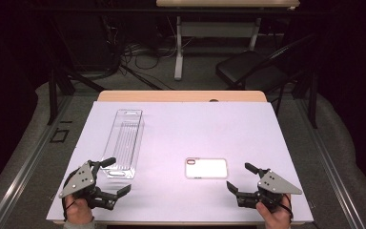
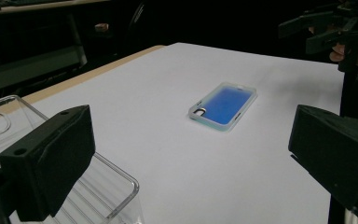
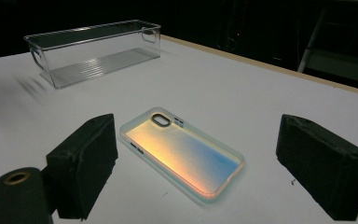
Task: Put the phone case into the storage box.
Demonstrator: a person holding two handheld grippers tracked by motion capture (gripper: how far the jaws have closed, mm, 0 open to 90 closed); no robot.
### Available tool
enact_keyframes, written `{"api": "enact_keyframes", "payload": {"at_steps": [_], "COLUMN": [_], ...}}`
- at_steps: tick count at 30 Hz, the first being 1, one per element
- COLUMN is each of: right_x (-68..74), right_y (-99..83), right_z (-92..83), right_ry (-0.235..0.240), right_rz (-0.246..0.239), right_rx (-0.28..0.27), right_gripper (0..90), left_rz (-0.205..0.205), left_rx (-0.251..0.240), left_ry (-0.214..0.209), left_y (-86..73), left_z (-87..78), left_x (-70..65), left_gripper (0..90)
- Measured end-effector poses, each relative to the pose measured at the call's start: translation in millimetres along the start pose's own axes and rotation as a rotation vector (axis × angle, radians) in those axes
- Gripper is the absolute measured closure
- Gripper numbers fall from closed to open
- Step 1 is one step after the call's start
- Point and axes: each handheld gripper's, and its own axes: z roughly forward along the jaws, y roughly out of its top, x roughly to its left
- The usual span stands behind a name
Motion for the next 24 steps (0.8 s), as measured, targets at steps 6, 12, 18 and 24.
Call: {"api": "enact_keyframes", "payload": {"at_steps": [6,12,18,24], "right_x": [1.4,0.3,-3.3,-5.2], "right_y": [2.9,5.5,6.6,13.9], "right_z": [2.4,4.8,8.0,11.5], "right_ry": [0.011,0.022,0.024,0.03], "right_rz": [-0.015,-0.012,0.006,0.012], "right_rx": [0.011,0.018,0.041,0.092], "right_gripper": [12.2,11.8,10.9,10.9], "left_rz": [-0.001,-0.012,-0.017,-0.009], "left_rx": [0.005,0.007,0.013,0.034], "left_ry": [0.009,0.014,0.017,0.0], "left_y": [-0.9,-1.4,-1.9,-2.2], "left_z": [-2.5,-3.9,-3.4,-4.0], "left_x": [-0.9,-1.6,-1.8,-2.5], "left_gripper": [0.5,0.4,0.4,0.5]}}
